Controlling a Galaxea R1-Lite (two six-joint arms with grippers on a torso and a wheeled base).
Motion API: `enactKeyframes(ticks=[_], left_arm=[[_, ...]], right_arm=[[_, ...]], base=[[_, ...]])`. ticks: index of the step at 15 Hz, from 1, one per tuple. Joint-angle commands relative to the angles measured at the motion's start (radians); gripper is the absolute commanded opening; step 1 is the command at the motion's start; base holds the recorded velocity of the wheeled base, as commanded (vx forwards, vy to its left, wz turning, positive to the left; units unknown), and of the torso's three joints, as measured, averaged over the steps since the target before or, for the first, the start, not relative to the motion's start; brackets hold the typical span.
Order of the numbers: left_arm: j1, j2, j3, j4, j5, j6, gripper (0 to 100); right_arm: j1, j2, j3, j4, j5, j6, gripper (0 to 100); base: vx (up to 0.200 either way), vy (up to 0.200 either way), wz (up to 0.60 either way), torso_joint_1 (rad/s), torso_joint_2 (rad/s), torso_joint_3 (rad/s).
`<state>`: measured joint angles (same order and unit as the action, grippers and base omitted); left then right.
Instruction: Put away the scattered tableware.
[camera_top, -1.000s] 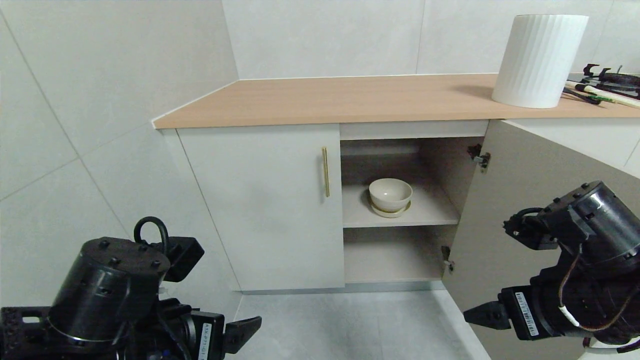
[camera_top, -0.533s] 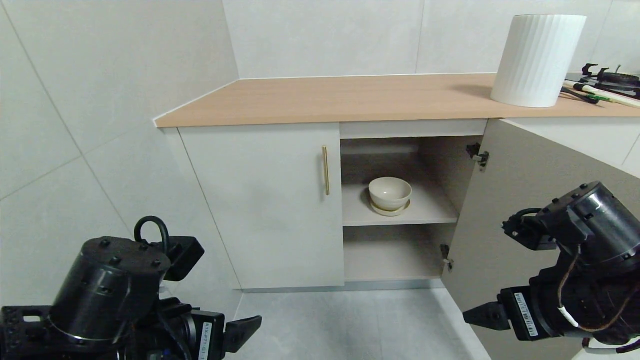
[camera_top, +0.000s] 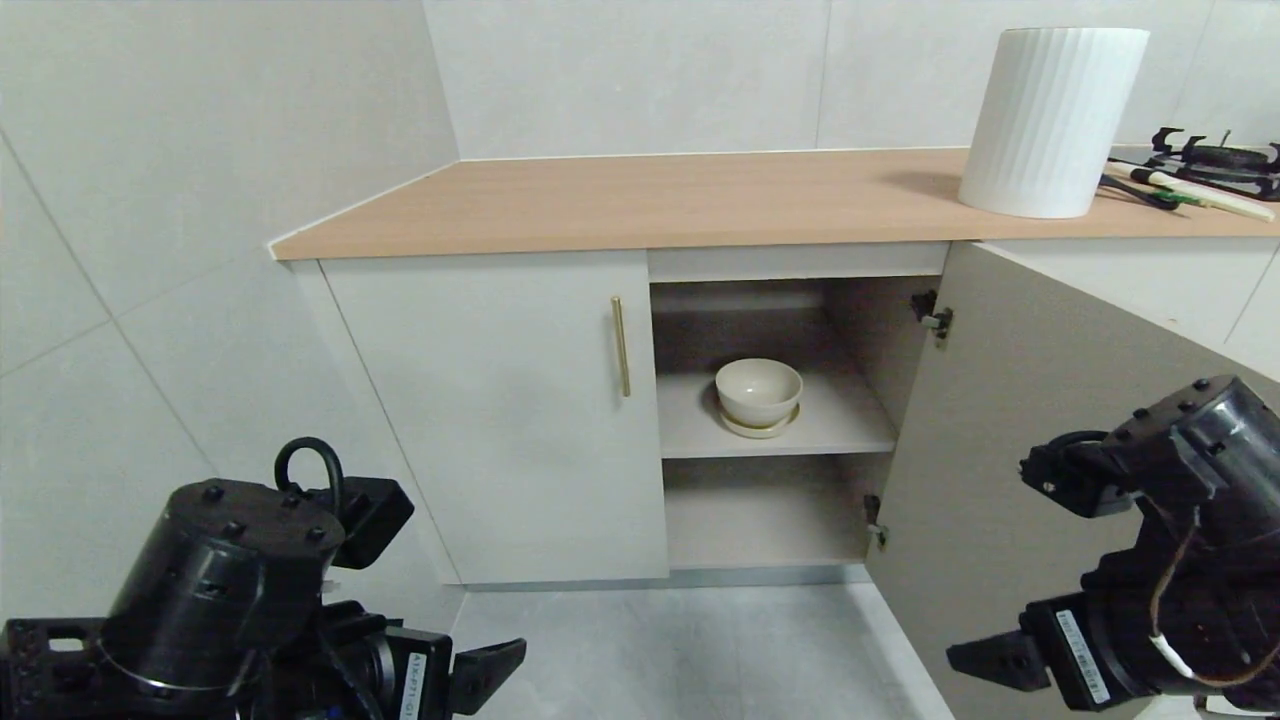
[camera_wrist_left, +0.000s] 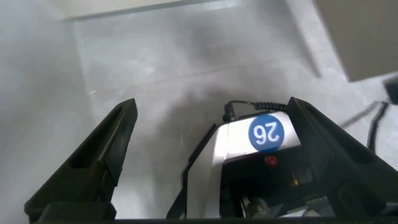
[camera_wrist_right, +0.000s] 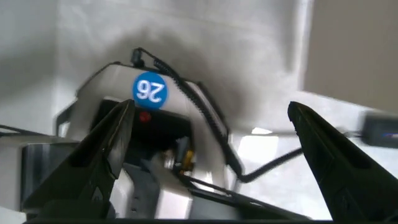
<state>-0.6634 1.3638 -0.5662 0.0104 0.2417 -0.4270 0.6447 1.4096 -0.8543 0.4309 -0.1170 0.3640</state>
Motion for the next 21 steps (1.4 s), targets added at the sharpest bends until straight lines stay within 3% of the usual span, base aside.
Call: enactKeyframes(ticks=[1, 6, 12, 14, 19, 21], left_arm=[[0.001, 0.001, 0.000, 0.000, 0.001, -0.001, 100], [0.001, 0.000, 0.000, 0.000, 0.001, -0.001, 100], [0.001, -0.002, 0.002, 0.000, 0.001, -0.001, 100], [0.001, -0.002, 0.002, 0.000, 0.001, -0.001, 100], [0.001, 0.000, 0.002, 0.000, 0.001, -0.001, 100], [0.001, 0.000, 0.002, 0.000, 0.001, -0.001, 100]], right_arm=[[0.004, -0.086, 0.034, 0.051, 0.000, -0.073, 100], [0.004, -0.198, 0.026, 0.269, -0.003, -0.203, 100], [-0.017, -0.199, 0.031, 0.290, -0.133, -0.200, 100], [-0.083, -0.202, 0.026, 0.284, -0.185, -0.201, 100], [-0.223, -0.216, -0.008, 0.284, -0.197, -0.240, 100], [-0.329, -0.218, -0.014, 0.278, -0.197, -0.295, 100]], base=[[0.000, -0.200, 0.00, 0.002, 0.01, 0.007], [0.000, -0.200, 0.00, 0.001, 0.00, 0.002], [0.000, -0.033, 0.00, 0.000, 0.00, 0.001], [0.000, 0.000, 0.00, 0.000, 0.00, 0.000], [0.000, 0.000, 0.00, 0.000, 0.00, 0.000], [0.000, 0.000, 0.00, 0.000, 0.00, 0.000]])
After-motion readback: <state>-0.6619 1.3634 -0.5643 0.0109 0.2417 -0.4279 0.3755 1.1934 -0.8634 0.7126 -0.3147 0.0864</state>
